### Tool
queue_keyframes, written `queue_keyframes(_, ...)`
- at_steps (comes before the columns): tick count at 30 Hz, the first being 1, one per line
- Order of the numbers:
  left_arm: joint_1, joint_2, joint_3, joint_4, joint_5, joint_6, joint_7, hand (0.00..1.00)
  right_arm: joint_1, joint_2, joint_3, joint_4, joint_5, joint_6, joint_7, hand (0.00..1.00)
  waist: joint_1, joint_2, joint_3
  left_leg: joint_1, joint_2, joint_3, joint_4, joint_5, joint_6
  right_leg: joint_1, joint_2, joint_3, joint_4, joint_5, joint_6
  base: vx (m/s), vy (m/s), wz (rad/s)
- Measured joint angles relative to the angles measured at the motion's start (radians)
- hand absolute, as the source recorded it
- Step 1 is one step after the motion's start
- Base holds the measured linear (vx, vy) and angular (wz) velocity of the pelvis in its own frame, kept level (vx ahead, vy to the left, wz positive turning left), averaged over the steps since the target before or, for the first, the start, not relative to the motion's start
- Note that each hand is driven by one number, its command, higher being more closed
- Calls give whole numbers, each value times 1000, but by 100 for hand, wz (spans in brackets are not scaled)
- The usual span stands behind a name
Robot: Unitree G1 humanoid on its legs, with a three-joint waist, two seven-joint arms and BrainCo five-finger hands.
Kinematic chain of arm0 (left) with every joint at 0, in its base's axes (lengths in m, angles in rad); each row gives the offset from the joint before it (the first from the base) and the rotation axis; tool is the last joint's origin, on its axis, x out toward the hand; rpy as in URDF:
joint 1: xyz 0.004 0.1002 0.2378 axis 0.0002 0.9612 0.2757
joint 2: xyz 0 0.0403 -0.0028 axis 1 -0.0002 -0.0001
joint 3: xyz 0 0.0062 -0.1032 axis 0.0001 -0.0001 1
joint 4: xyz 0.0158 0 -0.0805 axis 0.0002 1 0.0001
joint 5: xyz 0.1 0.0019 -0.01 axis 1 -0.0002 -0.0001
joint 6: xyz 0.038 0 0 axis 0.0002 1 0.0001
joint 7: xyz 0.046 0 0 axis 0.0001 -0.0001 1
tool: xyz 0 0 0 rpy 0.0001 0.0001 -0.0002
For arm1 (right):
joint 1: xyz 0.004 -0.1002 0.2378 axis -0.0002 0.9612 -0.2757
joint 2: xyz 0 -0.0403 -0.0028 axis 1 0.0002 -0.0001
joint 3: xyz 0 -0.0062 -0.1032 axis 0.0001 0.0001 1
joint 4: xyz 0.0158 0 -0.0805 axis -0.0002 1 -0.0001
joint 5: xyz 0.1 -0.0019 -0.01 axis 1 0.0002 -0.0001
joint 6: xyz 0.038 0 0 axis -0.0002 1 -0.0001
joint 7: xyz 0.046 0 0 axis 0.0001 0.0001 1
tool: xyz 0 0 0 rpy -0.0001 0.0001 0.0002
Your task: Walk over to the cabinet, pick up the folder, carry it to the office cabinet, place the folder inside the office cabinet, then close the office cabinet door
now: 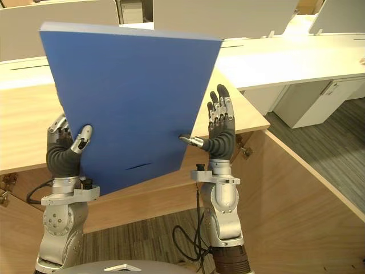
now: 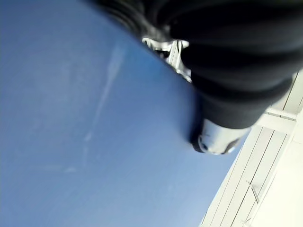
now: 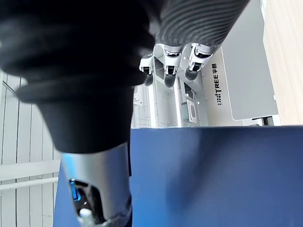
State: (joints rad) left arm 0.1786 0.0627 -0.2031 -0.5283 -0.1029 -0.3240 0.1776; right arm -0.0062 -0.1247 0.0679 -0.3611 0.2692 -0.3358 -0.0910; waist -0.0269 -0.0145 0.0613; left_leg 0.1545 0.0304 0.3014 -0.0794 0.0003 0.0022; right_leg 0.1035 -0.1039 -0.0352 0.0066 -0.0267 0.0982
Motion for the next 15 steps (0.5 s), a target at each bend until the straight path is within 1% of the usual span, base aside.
queue_keyframes(5, -1, 23, -4, 0, -49, 0, -43, 100, -28, -16, -1, 82, 89, 17, 57, 0, 9, 0, 0, -1, -2, -5, -1, 4, 1, 0, -2, -5, 4, 0, 0, -35, -23, 4)
queue_keyframes(9, -8, 37, -5, 0, -52, 0, -58, 100, -48, -52, 2, 107, 125, 22, 98, 0, 11, 0, 0, -2, -5, -8, -6, 6, 2, -3, -5, -8, 4, 0, 1, -44, -12, 2)
queue_keyframes(10, -13, 43, -5, 0, -52, 0, -64, 100, -48, -61, 6, 108, 130, 33, 112, 0, 11, 0, 0, -2, -5, -9, -6, 7, 3, -4, -6, -9, 4, 0, 1, 0, 0, 0)
queue_keyframes(11, -22, 48, -5, 1, -52, 0, -76, 100, -48, -71, 12, 114, 136, 38, 135, 100, 12, 0, 0, -3, -6, -10, -6, 7, 4, -4, -6, -9, 4, 0, 1, 0, 0, 0)
queue_keyframes(12, -27, 50, -5, 1, -51, 0, -79, 100, -49, -80, 18, 119, 138, 38, 144, 100, 13, 0, 0, -4, -6, -10, -6, 8, 4, -5, -6, -10, 4, 0, 1, 0, 0, 0)
queue_keyframes(13, -32, 59, -1, 2, -51, 0, -85, 100, -62, -97, 32, 142, 152, 41, 168, 100, 11, 0, 0, -5, -6, -11, -6, 9, 5, -6, -7, -10, 4, 1, 2, 0, 0, 0)
queue_keyframes(14, -37, 64, 1, 9, -51, 0, -89, 100, -69, -115, 48, 154, 174, 58, 191, 100, 12, 0, -1, -9, -7, -11, -6, 11, 6, -10, -7, -10, 4, 1, 2, 0, 0, 0)
queue_keyframes(15, -39, 65, 2, 14, -51, 0, -90, 100, -71, -126, 52, 159, 188, 63, 207, 100, 13, 0, -3, -13, -7, -11, -6, 12, 7, -14, -7, -10, 4, 2, 2, 0, 0, 0)
